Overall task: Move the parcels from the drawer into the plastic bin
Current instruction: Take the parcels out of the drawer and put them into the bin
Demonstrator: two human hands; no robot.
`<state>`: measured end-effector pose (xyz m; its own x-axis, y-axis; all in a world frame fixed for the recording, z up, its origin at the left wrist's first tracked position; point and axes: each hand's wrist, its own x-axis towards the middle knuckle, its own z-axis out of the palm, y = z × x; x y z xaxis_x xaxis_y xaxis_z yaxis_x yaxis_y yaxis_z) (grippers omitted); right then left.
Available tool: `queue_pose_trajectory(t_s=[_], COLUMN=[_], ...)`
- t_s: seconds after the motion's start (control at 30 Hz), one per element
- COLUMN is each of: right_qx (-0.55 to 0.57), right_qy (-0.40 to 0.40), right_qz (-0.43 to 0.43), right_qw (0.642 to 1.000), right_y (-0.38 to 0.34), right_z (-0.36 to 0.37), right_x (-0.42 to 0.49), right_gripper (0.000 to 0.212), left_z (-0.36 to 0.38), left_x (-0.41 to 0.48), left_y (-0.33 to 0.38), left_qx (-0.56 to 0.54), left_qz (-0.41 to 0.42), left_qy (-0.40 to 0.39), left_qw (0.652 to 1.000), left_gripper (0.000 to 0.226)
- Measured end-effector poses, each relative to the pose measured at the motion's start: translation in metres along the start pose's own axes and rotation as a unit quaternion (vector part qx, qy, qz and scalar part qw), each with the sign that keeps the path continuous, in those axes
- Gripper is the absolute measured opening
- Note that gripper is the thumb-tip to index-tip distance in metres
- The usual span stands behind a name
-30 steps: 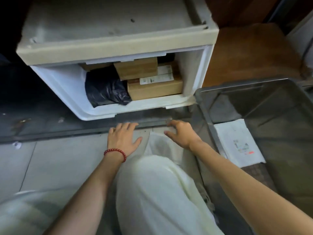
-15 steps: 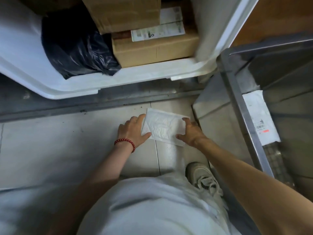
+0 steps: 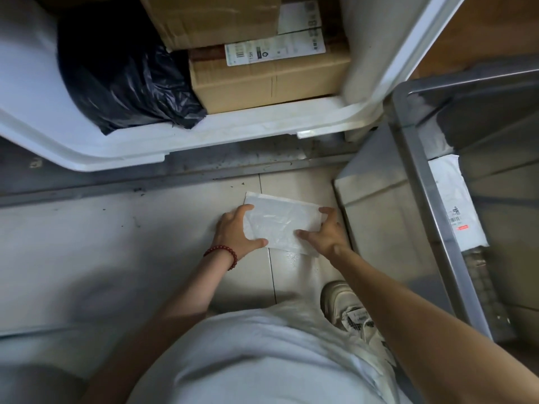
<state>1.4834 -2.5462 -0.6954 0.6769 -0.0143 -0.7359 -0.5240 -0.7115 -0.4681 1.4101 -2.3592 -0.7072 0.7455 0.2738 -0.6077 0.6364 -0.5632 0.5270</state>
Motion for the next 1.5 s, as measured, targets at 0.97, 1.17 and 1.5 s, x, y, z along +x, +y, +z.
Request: queue_pose_trajectory(t_s=[0.97,1.17,1.5], right_qx=[0.101,0.110,0.203], right_qy=[0.036,0.065,0.074], right_qz=[-0.366,-0.383,-0.355], right_qw=[0.924,0.915,0.909], right_y=[-0.099,-0.088,-0.078], right_z=[-0.081,-0.095,-0.137], right_x=[-0.205,-0.203,-0.185], right_gripper=[0.031,0.016,0.021], left_z=[-0.186,-0.200,-0.166], left_x=[-0.226,-0.226,-0.204], left_y=[0.078,0.099,0.165], left_qx=[0.120,0.121,-0.047], left_qz=[0.097,0.082,0.235], left_qy=[0.362,0.351,0.340], left_qw=[0.919,0.925,0.909], left_gripper=[0.028,0.017,0.040])
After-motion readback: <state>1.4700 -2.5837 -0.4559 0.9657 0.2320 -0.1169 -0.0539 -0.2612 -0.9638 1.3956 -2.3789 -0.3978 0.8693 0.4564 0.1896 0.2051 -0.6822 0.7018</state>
